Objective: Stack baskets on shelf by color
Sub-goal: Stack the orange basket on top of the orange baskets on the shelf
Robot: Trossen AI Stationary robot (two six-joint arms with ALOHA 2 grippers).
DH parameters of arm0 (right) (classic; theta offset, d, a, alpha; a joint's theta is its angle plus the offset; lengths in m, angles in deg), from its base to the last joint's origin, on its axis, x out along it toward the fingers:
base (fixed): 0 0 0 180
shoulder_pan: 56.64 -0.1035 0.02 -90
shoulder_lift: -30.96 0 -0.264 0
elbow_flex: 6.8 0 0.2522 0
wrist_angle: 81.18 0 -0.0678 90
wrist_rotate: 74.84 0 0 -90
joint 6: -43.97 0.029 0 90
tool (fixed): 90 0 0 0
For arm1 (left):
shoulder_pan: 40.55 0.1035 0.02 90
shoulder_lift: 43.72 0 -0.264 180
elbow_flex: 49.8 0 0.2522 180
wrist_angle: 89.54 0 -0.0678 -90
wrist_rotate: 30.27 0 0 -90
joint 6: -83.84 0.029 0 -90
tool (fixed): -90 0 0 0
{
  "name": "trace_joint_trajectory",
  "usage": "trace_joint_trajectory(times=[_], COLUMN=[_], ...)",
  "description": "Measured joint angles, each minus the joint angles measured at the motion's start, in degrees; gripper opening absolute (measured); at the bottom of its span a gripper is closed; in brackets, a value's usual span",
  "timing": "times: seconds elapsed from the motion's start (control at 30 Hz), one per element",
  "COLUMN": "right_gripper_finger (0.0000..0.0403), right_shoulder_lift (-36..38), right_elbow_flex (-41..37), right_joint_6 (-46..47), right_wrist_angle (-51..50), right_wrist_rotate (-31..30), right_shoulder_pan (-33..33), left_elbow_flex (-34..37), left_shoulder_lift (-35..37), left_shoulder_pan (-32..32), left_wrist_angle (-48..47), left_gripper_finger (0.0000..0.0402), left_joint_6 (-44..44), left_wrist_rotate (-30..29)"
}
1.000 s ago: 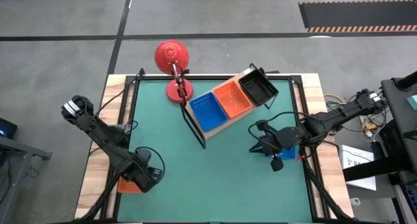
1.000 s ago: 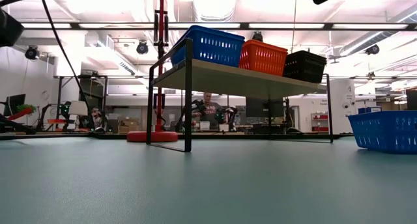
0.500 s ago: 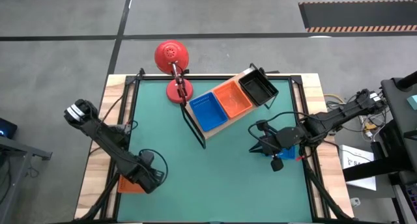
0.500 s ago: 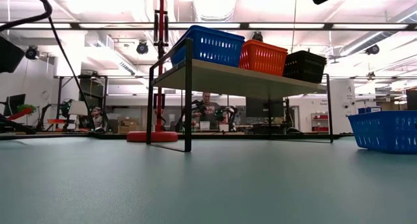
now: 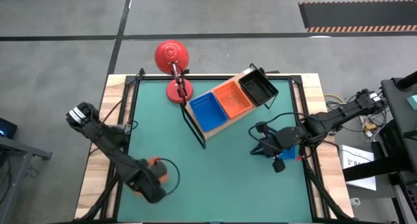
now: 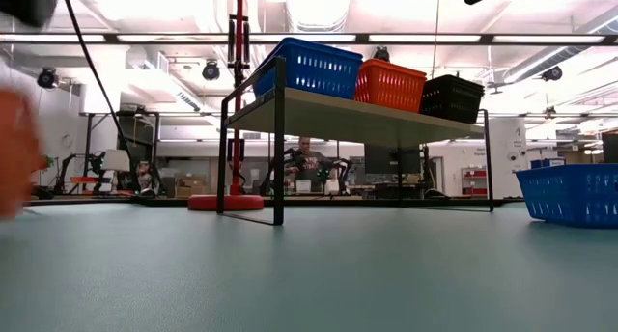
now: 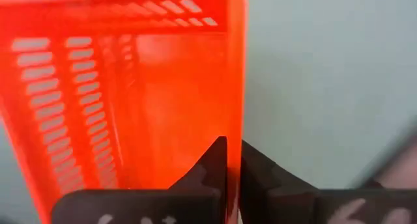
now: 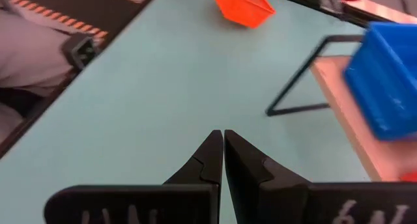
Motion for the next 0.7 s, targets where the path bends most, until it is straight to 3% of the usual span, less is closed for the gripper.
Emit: trace_joint_trajectory(times=[0.13,0.23,0.4,0.6,0.7], right_gripper_finger=[0.0009,0.0015,0.0053,0.0116,0.0144], right_shoulder_lift=[-0.75,-2.45,-8.12,-15.11,-18.6], right_elbow_flex=[0.0,-0.02,0.06,5.63,9.73], right_joint_6=[-1.12,-0.95,-1.15,-2.58,-3.56], right_wrist_angle=[0.92,3.15,10.99,13.83,13.71], right_wrist_rotate=[2.15,2.15,3.63,3.88,7.58], right_shoulder_pan=[-0.07,-0.14,-0.26,-0.24,-0.24], left_elbow_flex=[-5.18,-7.39,-9.22,-9.28,-9.21], left_shoulder_lift=[0.02,-0.16,-2.13,-4.37,-5.27], left_shoulder_pan=[0.02,-0.28,0.16,2.07,2.51], left_wrist_angle=[6.15,12.18,20.37,21.55,21.7], left_gripper_finger=[0.0,0.0,0.0,0.0,0.0], left_joint_6=[17.62,35.78,60.11,64.77,67.02], left_wrist_rotate=[-4.26,-9.2,-12.11,-12.41,-12.61])
